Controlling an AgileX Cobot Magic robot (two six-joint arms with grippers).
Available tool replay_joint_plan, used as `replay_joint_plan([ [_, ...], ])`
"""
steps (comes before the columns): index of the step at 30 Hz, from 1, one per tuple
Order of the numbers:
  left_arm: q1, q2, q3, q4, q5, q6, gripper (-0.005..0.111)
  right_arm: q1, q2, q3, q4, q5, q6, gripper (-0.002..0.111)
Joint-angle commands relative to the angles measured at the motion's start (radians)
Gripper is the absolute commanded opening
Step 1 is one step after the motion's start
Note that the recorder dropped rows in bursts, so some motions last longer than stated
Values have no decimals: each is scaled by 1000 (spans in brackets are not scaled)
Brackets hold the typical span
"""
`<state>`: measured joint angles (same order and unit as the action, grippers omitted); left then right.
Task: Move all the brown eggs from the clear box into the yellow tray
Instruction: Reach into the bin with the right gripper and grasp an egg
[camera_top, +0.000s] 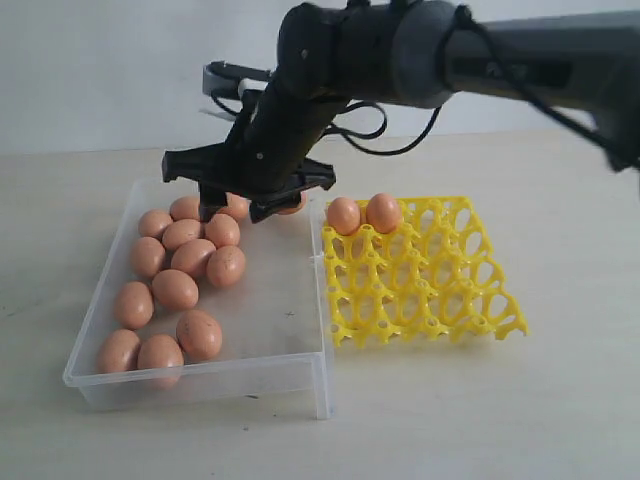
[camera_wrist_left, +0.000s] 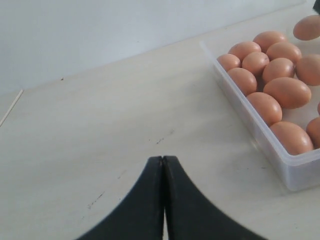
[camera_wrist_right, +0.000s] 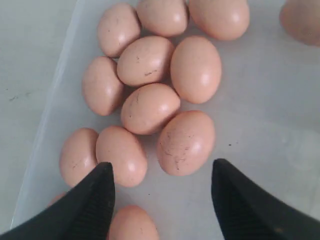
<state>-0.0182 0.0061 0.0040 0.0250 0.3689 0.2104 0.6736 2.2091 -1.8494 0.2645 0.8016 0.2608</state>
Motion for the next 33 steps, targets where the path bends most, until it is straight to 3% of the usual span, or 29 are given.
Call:
replay_joint_plan([
  [1,-2,-6,-4,0,-8,-6,0,7,122,-130,8,116,112,56],
  [8,-2,-6,-4,0,-8,-6,0,9,184,-173,-41,119,246,56],
  [27,-2,-6,-4,0,-8,-6,0,12,247,-173,-83,14,246,55],
  [29,-2,-6,-4,0,-8,-6,0,12,249,-173,-91,4,246,48],
  [32,-2,-6,-4,0,-8,-6,0,12,236,-173,-103,25,220,5],
  [33,-2,-6,-4,0,-8,-6,0,12,228,-173,-106,28,206,0],
])
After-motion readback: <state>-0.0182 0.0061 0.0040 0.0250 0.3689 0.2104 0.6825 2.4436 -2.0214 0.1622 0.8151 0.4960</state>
